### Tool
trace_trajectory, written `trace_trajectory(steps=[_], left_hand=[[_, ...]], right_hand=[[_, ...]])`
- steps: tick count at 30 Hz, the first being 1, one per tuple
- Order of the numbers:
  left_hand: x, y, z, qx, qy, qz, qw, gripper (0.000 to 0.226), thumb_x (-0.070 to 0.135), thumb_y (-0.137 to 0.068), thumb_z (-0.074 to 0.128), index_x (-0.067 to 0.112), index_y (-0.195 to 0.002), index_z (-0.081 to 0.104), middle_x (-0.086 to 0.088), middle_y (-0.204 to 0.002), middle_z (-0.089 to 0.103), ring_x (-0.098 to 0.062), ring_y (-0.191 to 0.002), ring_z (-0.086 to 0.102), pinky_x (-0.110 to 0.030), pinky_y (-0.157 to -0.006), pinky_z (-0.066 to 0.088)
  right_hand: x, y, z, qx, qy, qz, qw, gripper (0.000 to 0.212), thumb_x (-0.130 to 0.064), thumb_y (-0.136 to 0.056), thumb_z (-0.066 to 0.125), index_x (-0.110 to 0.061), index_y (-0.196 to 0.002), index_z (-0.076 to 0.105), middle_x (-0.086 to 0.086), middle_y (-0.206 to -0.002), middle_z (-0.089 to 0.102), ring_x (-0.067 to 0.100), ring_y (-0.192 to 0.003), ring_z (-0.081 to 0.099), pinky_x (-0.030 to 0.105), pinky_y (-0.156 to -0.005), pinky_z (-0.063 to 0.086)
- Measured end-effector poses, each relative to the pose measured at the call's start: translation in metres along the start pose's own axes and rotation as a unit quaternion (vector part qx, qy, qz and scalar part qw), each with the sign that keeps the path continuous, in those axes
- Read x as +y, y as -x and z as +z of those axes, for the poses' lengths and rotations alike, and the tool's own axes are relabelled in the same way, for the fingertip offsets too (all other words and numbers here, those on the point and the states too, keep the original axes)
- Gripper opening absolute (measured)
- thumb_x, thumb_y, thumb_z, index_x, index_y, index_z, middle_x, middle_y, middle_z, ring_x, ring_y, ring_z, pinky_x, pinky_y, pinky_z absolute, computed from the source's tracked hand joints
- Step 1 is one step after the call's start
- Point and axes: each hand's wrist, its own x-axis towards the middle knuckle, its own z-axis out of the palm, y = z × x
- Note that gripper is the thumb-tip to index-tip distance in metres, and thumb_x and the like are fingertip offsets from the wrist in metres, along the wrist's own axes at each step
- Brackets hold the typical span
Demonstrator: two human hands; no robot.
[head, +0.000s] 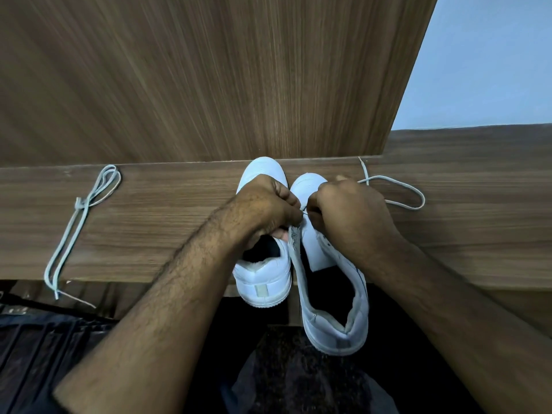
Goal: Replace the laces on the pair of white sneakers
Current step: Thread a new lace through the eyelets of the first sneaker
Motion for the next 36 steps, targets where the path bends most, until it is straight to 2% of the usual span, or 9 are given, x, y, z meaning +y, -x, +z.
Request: trace_trajectory(steps=[5, 12, 15, 18, 23, 27, 31, 34, 36], left_hand=[[-0.003, -0.003, -0.001, -0.017, 0.003, 0.004, 1.000, 0.012, -0.006, -0.085, 0.069, -0.001, -0.095, 0.074, -0.022, -0.088, 0.074, -0.020, -0.064, 0.069, -0.031, -0.060, 0.062], [0.001, -0.012, 0.012, 0.035, -0.176, 0.053, 0.982, 0.022, 0.001, -0.091, 0.055, 0.017, -0.079, 0.064, -0.010, -0.076, 0.074, -0.023, -0.044, 0.068, -0.020, -0.040, 0.046], [0.004, -0.014, 0.011, 0.026, -0.180, 0.033, 0.983, 0.022, -0.002, -0.089, 0.060, 0.017, -0.079, 0.058, -0.015, -0.084, 0.075, -0.031, -0.055, 0.073, -0.033, -0.053, 0.058], [0.009, -0.012, -0.002, 0.089, 0.042, 0.050, 0.994, 0.023, -0.009, -0.091, 0.047, 0.013, -0.084, 0.050, -0.020, -0.085, 0.071, -0.038, -0.072, 0.073, -0.050, -0.069, 0.060], [0.014, -0.007, -0.032, 0.136, 0.346, 0.100, 0.923, 0.017, -0.002, -0.097, 0.031, 0.010, -0.096, 0.044, -0.006, -0.064, 0.060, -0.023, -0.056, 0.064, -0.035, -0.058, 0.056], [0.004, -0.009, -0.028, 0.137, 0.009, 0.151, 0.979, 0.015, 0.011, -0.099, 0.046, 0.017, -0.088, 0.055, 0.001, -0.067, 0.052, -0.017, -0.057, 0.047, -0.028, -0.057, 0.044], [-0.003, -0.014, -0.009, 0.035, -0.389, 0.146, 0.909, 0.023, 0.036, -0.094, 0.067, 0.014, -0.094, 0.068, 0.001, -0.084, 0.059, -0.016, -0.079, 0.052, -0.025, -0.063, 0.035], [-0.002, -0.016, -0.003, 0.063, -0.420, 0.151, 0.893, 0.024, 0.035, -0.095, 0.065, 0.012, -0.094, 0.071, -0.004, -0.093, 0.066, -0.023, -0.093, 0.060, -0.026, -0.073, 0.037], [0.006, -0.013, -0.003, 0.102, -0.293, 0.162, 0.937, 0.024, 0.028, -0.099, 0.056, 0.014, -0.087, 0.072, -0.004, -0.088, 0.070, -0.022, -0.086, 0.063, -0.025, -0.071, 0.039]], right_hand=[[0.006, -0.003, 0.011, 0.030, -0.001, -0.040, 0.999, 0.011, -0.032, -0.087, 0.066, -0.025, -0.080, 0.070, -0.003, -0.079, 0.059, 0.022, -0.086, 0.052, 0.030, -0.063, 0.024], [0.020, -0.009, 0.014, -0.032, -0.298, 0.064, 0.952, 0.006, -0.032, -0.083, 0.079, -0.026, -0.081, 0.077, -0.010, -0.078, 0.058, 0.005, -0.072, 0.054, 0.020, -0.064, 0.041], [0.031, -0.005, 0.010, -0.012, -0.362, 0.079, 0.929, 0.019, -0.034, -0.081, 0.080, -0.026, -0.094, 0.069, -0.012, -0.093, 0.063, 0.000, -0.081, 0.056, 0.018, -0.068, 0.039], [0.042, -0.002, 0.010, -0.061, -0.266, 0.038, 0.961, 0.039, -0.040, -0.082, 0.077, -0.023, -0.113, 0.061, -0.007, -0.109, 0.056, 0.008, -0.089, 0.052, 0.025, -0.076, 0.039], [0.041, 0.002, 0.008, -0.125, -0.236, 0.075, 0.961, 0.033, -0.047, -0.090, 0.067, -0.022, -0.107, 0.055, -0.006, -0.089, 0.060, 0.013, -0.079, 0.057, 0.032, -0.068, 0.043], [0.038, 0.001, 0.009, -0.157, -0.200, 0.101, 0.962, 0.028, -0.051, -0.091, 0.062, -0.023, -0.090, 0.058, -0.004, -0.076, 0.061, 0.020, -0.079, 0.060, 0.032, -0.067, 0.043], [0.038, 0.000, 0.011, -0.148, -0.202, 0.118, 0.961, 0.032, -0.055, -0.088, 0.063, -0.023, -0.085, 0.064, -0.005, -0.077, 0.063, 0.019, -0.079, 0.061, 0.032, -0.070, 0.047], [0.039, 0.000, 0.014, -0.143, -0.208, 0.123, 0.960, 0.033, -0.057, -0.087, 0.064, -0.025, -0.082, 0.062, -0.006, -0.075, 0.063, 0.019, -0.078, 0.062, 0.035, -0.073, 0.051], [0.040, -0.001, 0.015, -0.141, -0.208, 0.126, 0.960, 0.032, -0.057, -0.086, 0.065, -0.025, -0.080, 0.061, -0.007, -0.073, 0.062, 0.018, -0.076, 0.061, 0.034, -0.071, 0.050]])
